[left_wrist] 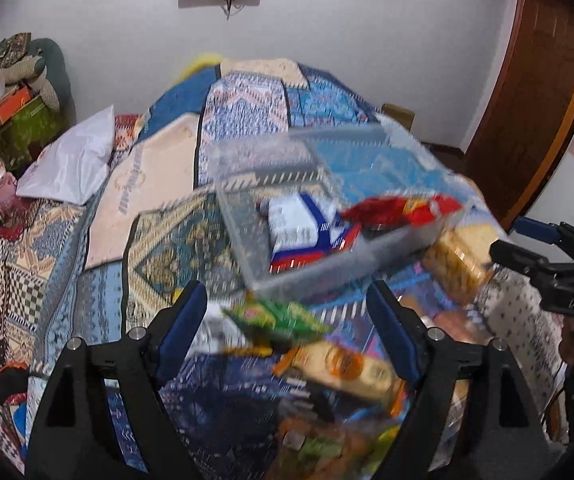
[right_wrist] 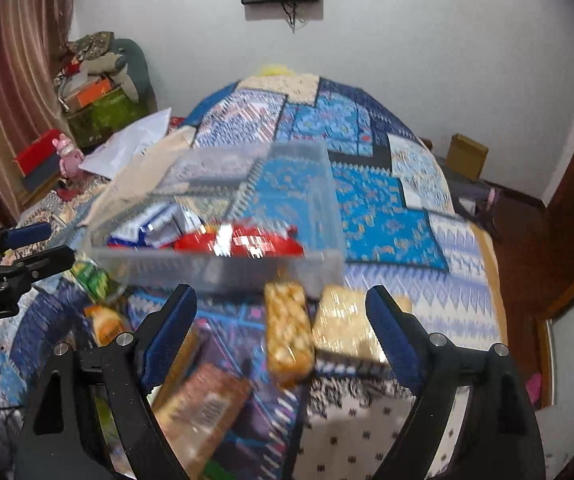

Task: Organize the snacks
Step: 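Grasp the green snack bag with the left tool while the right tool grasps the round-cracker bag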

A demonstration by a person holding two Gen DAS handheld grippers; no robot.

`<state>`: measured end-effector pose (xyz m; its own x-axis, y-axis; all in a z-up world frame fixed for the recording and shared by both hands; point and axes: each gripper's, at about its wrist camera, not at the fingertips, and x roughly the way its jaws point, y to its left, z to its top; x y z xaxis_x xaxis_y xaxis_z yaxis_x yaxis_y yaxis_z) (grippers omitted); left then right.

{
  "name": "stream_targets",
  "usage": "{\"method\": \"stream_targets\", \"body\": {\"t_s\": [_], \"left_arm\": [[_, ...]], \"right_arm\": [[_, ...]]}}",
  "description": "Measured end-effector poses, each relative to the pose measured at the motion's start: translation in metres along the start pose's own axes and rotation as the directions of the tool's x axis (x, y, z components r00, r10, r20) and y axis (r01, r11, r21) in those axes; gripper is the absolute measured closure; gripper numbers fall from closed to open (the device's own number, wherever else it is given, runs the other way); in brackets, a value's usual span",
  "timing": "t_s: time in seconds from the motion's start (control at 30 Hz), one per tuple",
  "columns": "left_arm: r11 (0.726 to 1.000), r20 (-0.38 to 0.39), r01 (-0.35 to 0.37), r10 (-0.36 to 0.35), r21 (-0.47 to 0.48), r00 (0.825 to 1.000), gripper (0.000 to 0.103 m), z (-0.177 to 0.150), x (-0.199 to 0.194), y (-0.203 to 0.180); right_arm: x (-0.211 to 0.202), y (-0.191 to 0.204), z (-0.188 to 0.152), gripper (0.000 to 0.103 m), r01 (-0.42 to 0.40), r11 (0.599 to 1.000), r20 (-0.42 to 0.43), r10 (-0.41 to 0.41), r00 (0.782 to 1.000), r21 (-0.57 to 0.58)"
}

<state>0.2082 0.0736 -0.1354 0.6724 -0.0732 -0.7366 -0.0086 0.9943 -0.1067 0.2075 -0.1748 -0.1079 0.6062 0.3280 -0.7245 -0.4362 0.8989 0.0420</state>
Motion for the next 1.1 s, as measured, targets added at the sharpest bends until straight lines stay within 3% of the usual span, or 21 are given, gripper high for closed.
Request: {"method": "stream_targets", "body": {"t_s": [0.3,0.37,0.5,0.87,1.0,1.1], "left_arm": [[1.0,-0.071,0.019,-0.019,-0.004,0.997,0.021,-0.021,0.027,0.002],[1.0,-0.081,0.017,-0.017,0.001,0.997,0.021,-0.023,0.033,0.001],[1.0,-0.106,0.022,-0.023,-0.012,0.994,0.033,-0.025,0.043,0.004],[0.999,-0.068,0.009,-0.006,0.039,0.998,0.039,-0.033,0.044,-0.001],[0.999,-0.057,0.015,-0.013,0.032,0.998,0.041,-0.034,0.037,0.002],[1.0,-0.045,0.015,-0.014,0.026,0.999,0.041,-0.034,0.027,0.005]], "right_arm": [[0.019,-0.014,-0.027,0.02,0.001,1.0,-0.069,0.001,0.998,0.028],[0.023,-0.016,-0.029,0.024,-0.005,0.999,-0.083,0.008,0.996,0.036],[0.031,-0.015,-0.031,0.045,-0.025,0.999,-0.111,0.03,0.993,0.045],[0.042,0.011,-0.029,0.049,-0.009,0.999,-0.106,0.003,0.994,-0.053],[0.052,0.013,-0.024,0.073,0.021,0.997,-0.116,-0.029,0.993,-0.073],[0.053,0.007,-0.023,0.073,-0.014,1.0,-0.125,0.011,0.992,-0.027]]}}
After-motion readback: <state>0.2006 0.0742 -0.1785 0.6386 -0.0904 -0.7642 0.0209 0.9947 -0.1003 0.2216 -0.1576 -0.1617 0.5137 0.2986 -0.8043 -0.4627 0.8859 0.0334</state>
